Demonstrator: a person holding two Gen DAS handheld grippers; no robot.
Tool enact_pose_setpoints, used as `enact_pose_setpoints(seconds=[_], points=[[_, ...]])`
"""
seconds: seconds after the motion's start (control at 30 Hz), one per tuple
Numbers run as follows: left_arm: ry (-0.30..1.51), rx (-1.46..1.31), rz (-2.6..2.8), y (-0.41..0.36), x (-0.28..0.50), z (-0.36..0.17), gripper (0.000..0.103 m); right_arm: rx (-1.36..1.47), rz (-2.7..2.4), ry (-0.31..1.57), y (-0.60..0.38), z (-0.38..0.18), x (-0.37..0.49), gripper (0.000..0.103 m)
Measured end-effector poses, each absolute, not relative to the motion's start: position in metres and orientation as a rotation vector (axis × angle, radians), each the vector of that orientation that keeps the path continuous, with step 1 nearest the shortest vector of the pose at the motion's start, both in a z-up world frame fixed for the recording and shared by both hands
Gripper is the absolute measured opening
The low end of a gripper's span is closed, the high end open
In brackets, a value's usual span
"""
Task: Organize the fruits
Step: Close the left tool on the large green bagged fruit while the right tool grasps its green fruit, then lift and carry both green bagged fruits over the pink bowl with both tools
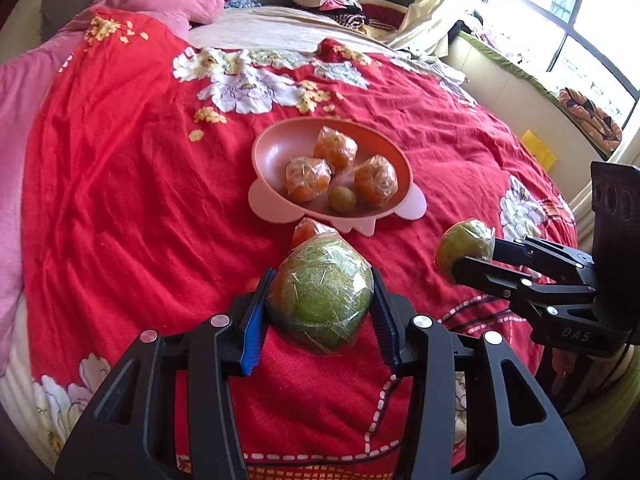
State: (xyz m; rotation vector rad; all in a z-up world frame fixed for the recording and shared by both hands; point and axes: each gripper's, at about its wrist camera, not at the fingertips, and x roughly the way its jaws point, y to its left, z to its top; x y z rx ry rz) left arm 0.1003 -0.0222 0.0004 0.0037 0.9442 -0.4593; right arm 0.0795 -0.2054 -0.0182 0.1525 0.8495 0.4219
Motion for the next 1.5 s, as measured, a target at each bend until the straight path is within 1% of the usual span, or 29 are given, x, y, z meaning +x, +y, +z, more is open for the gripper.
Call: enact_pose_setpoints(seconds=[0.4, 0.7, 1.5], points=[[0.879, 0.017, -0.470, -0.032, 0.112, 0.033, 0.037, 0.158, 0.426, 0.808, -0.214, -0.002, 0.083, 0.048], [0.869, 0.040, -0.464, -0.041, 0.133, 0.042, 0.037, 0.155, 0.418, 0.779, -0.222, 0.011, 0.098, 0.048], [0.930, 0.052, -0.453, -0.054, 0.197, 0.017, 0.037, 0.149, 0.403, 0.792, -0.228, 0.006, 0.152, 0.048]])
